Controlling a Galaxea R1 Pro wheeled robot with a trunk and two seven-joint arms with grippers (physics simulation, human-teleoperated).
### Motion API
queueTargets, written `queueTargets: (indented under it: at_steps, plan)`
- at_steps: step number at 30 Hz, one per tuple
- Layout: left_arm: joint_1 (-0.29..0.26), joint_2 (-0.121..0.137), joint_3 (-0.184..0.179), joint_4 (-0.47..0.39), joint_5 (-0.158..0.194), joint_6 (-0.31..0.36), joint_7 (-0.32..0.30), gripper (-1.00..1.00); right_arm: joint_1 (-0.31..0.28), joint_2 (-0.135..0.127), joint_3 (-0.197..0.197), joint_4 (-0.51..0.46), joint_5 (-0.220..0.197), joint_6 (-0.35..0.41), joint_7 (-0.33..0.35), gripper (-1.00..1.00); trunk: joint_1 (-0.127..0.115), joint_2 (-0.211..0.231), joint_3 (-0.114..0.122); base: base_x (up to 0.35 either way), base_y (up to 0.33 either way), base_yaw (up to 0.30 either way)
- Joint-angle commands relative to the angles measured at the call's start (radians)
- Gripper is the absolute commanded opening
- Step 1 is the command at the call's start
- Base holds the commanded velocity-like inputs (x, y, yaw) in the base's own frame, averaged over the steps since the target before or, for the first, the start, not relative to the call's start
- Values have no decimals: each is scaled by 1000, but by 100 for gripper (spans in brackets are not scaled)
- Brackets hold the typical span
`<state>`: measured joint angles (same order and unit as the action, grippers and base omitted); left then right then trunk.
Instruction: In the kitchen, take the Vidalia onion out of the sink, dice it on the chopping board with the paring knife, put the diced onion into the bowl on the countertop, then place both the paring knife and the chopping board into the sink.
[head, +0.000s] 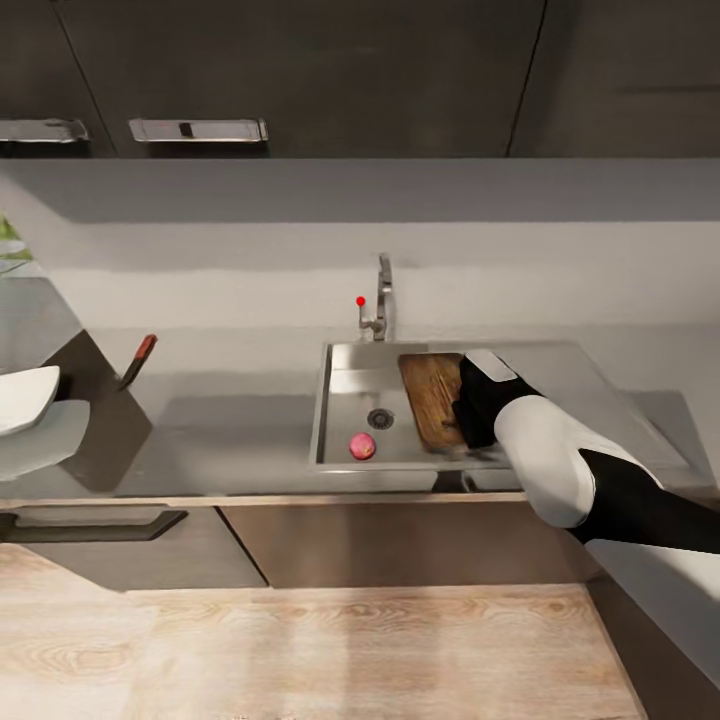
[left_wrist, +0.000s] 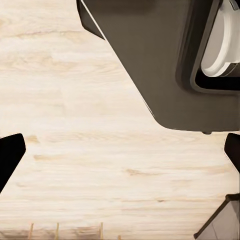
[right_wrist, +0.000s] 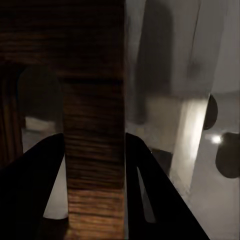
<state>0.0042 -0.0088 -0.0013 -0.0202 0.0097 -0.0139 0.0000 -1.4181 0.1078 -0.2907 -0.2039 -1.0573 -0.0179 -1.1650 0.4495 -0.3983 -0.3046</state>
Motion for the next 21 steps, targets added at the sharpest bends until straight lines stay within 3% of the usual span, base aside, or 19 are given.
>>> queueTargets:
  at_steps: [1, 7, 9, 16, 21]
  plan:
    - [0, 0, 0, -2, 1, -1, 0, 100, -1, 0, 8, -2, -9, 5, -4, -100, 0, -2, -1, 0, 0, 289]
    - [0, 0, 0, -2, 1, -1, 0, 100, -1, 0, 8, -2, -9, 103, -4, -100, 0, -2, -1, 0, 0, 222]
    - [1, 0, 0, -2, 1, -1, 0, 100, -1, 0, 9, -2, -9, 120, -4, -100, 0, -2, -1, 0, 0, 48]
    - [1, 0, -1, -2, 1, -1, 0, 100, -1, 0, 11, -2, -7, 296, -4, -100, 0, -2, -1, 0, 0, 4]
    - [0, 0, -1, -1, 1, -1, 0, 100, -1, 0, 13, -2, -6, 356, -4, -100, 0, -2, -1, 0, 0, 0]
